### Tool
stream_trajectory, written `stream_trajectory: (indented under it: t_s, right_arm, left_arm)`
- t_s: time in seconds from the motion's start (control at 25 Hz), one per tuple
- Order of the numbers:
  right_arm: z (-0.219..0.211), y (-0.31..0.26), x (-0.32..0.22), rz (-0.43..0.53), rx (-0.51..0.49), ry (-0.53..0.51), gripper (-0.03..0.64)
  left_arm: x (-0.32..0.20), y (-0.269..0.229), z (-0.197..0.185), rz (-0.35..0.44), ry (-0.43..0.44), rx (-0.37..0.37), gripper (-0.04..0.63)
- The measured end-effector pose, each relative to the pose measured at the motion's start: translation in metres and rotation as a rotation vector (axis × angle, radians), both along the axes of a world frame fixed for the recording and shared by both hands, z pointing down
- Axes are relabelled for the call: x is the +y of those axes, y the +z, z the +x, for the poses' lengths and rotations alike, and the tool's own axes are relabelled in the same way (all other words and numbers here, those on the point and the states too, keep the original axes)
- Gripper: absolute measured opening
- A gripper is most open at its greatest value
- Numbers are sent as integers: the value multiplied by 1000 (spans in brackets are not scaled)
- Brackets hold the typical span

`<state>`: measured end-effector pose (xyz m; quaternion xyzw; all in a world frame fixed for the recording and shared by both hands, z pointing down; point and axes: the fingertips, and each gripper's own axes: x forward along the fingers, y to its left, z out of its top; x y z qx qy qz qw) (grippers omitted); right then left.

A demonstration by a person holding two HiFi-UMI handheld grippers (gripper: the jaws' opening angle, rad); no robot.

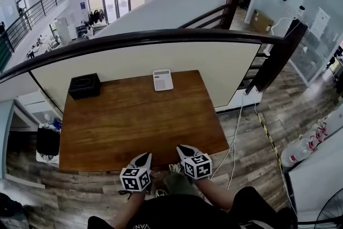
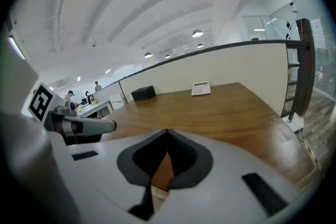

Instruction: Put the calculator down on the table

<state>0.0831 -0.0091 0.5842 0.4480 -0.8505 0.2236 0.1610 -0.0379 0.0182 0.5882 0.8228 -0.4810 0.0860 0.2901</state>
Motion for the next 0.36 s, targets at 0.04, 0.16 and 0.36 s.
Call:
stream_trajectory:
  t_s: [0.04, 0.16, 0.36]
  right_arm:
    - [-1, 0, -1, 0, 1, -1, 14]
    - [-4, 0, -3, 2, 2, -2, 14]
    - [-7, -3, -9, 6, 1, 2, 14]
  left_arm:
    - [0, 0, -1, 0, -2, 1, 11]
    - [-2, 0, -3, -1, -5, 3, 11]
    - [-7, -2, -6, 1, -5, 6, 11]
